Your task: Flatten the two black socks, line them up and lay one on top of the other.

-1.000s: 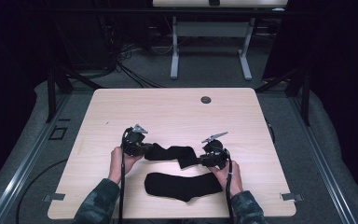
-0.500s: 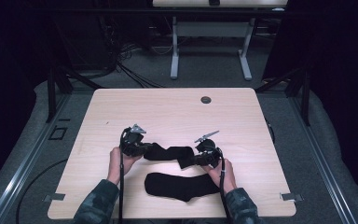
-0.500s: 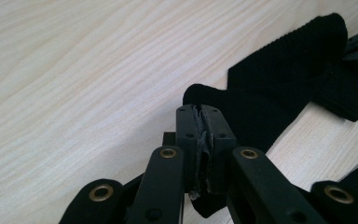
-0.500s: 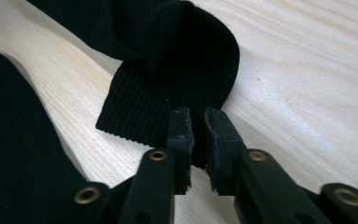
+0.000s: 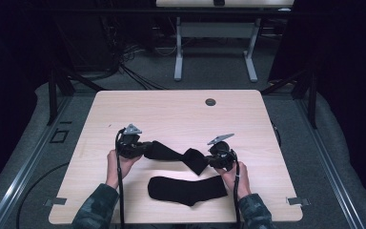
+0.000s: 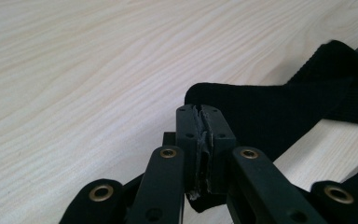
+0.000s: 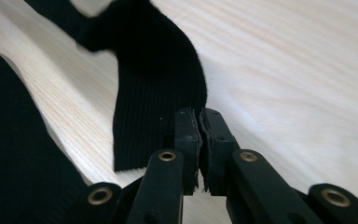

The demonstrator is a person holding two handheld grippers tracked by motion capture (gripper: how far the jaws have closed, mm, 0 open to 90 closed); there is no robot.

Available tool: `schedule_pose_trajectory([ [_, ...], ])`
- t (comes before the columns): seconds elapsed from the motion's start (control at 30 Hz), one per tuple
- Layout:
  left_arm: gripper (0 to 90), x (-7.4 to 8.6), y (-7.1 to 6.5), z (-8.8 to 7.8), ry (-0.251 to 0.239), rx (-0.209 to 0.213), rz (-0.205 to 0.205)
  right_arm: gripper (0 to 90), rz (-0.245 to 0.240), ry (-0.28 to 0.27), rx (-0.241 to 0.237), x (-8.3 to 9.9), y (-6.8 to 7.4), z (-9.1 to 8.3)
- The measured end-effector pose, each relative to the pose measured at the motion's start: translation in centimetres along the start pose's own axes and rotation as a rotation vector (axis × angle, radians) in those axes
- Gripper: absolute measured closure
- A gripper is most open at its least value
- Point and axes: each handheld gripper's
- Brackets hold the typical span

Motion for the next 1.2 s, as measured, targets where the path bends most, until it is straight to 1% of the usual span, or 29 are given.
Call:
schedule_pose_trajectory([
  [0.03, 86.4, 0.0, 0.0, -0.1, -0.007, 0.003, 0.004, 86.0, -0.016, -0.006, 0.009, 0.0, -0.2, -0.5],
  [0.1, 86.4, -0.2, -0.1, -0.3, -0.025, 0.002, 0.010, 85.9, -0.026, -0.013, 0.018, 0.0, -0.5, -1.0],
  [0.13, 86.4, -0.3, -0.2, -0.3, -0.036, 0.001, 0.013, 86.0, -0.038, -0.015, 0.031, 0.0, -0.6, -1.2],
  [0.2, 86.4, -0.5, -0.3, -0.2, -0.040, 0.000, 0.021, 85.9, -0.046, -0.023, 0.055, 0.0, -0.9, -1.6],
  [0.27, 86.3, -0.6, -0.4, -0.1, -0.040, 0.004, 0.017, 85.9, -0.061, -0.034, 0.087, -0.1, -1.3, -2.1],
  [0.33, 86.3, -0.7, -0.4, 0.0, -0.038, 0.011, 0.005, 85.9, -0.067, -0.021, 0.104, -0.2, -1.7, -2.5],
  [0.4, 86.3, -0.7, -0.4, 0.1, -0.035, 0.014, 0.003, 85.8, -0.053, -0.034, 0.107, -0.1, -1.9, -2.7],
  [0.43, 86.3, -0.7, -0.5, 0.1, -0.031, 0.014, 0.006, 85.8, -0.055, -0.023, 0.105, -0.1, -2.0, -2.9],
  [0.5, 86.3, -0.6, -0.5, 0.2, -0.024, 0.014, 0.002, 85.7, -0.053, -0.025, 0.107, 0.0, -2.0, -3.0],
  [0.57, 86.2, -0.4, -0.6, 0.3, -0.011, 0.013, -0.005, 85.5, -0.057, -0.019, 0.096, 0.1, -2.0, -3.0],
  [0.6, 86.1, -0.2, -0.6, 0.5, 0.004, 0.025, -0.014, 85.4, -0.066, -0.014, 0.102, 0.1, -2.0, -3.0],
  [0.63, 85.9, 0.0, -0.6, 0.5, 0.020, 0.025, -0.008, 85.3, -0.068, -0.011, 0.107, 0.2, -2.0, -3.0],
  [0.67, 85.7, 0.2, -0.7, 0.6, 0.032, 0.026, -0.013, 85.0, -0.054, -0.027, 0.106, 0.3, -1.9, -2.6],
  [0.7, 85.0, 0.5, -0.8, 0.9, 0.049, 0.027, -0.016, 84.6, -0.071, -0.001, 0.105, 0.3, -2.0, -2.6],
  [0.73, 82.3, 0.9, -0.8, 1.1, 0.073, 0.035, -0.016, 84.1, -0.064, 0.004, 0.105, 0.4, -2.0, -2.2],
  [0.77, 77.0, 1.2, -1.0, 1.4, 0.097, 0.032, -0.020, 83.1, -0.064, 0.018, 0.098, 0.5, -2.2, -1.8],
  [0.8, 72.9, 1.6, -1.0, 1.6, 0.113, 0.026, -0.020, 80.0, -0.069, 0.025, 0.095, 0.6, -2.3, -1.3],
  [0.83, 67.2, 2.0, -0.9, 1.6, 0.124, 0.013, -0.025, 76.1, -0.070, 0.035, 0.107, 0.8, -2.3, -0.9],
  [0.87, 60.3, 2.3, -0.8, 1.5, 0.131, 0.012, -0.034, 72.7, -0.075, 0.050, 0.099, 0.9, -2.4, -0.5],
  [0.9, 55.4, 2.5, -0.8, 1.3, 0.121, 0.017, -0.027, 67.6, -0.076, 0.061, 0.101, 1.1, -2.3, -0.3],
  [0.93, 54.2, 2.7, -0.9, 1.0, 0.111, 0.004, -0.016, 66.9, -0.093, 0.066, 0.100, 1.2, -2.4, -0.4],
  [0.97, 51.5, 2.7, -1.0, 0.6, 0.109, -0.005, 0.009, 65.5, -0.107, 0.054, 0.103, 1.3, -2.3, -0.8],
  [1.0, 50.8, 2.7, -1.3, 0.1, 0.093, 0.004, 0.040, 64.2, -0.113, 0.036, 0.106, 1.4, -2.2, -1.2],
  [1.03, 50.8, 2.6, -1.5, -0.2, 0.098, 0.013, 0.063, 63.4, -0.120, 0.018, 0.097, 1.6, -2.1, -1.9],
  [1.07, 50.5, 2.5, -1.9, -0.5, 0.096, 0.019, 0.095, 63.4, -0.122, 0.007, 0.090, 1.7, -2.0, -2.4],
  [1.1, 51.0, 2.3, -2.2, -0.5, 0.088, 0.028, 0.116, 63.2, -0.126, -0.005, 0.076, 1.9, -1.7, -2.9],
  [1.13, 51.7, 2.1, -2.5, -0.5, 0.096, 0.060, 0.137, 63.2, -0.131, -0.006, 0.061, 2.0, -1.6, -3.2],
  [1.17, 52.0, 2.0, -2.8, -0.2, 0.107, 0.075, 0.149, 63.2, -0.136, 0.002, 0.052, 2.2, -1.3, -3.4],
  [1.2, 52.9, 1.8, -3.0, 0.2, 0.124, 0.111, 0.158, 63.1, -0.144, 0.018, 0.033, 2.3, -1.1, -3.4],
])
Point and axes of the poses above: each handheld gripper's, and its own axes: z roughly forward along the jaws, x roughly out of its underside, y roughly to its left, and after that the axes turned 7 degrees about z, right-handed
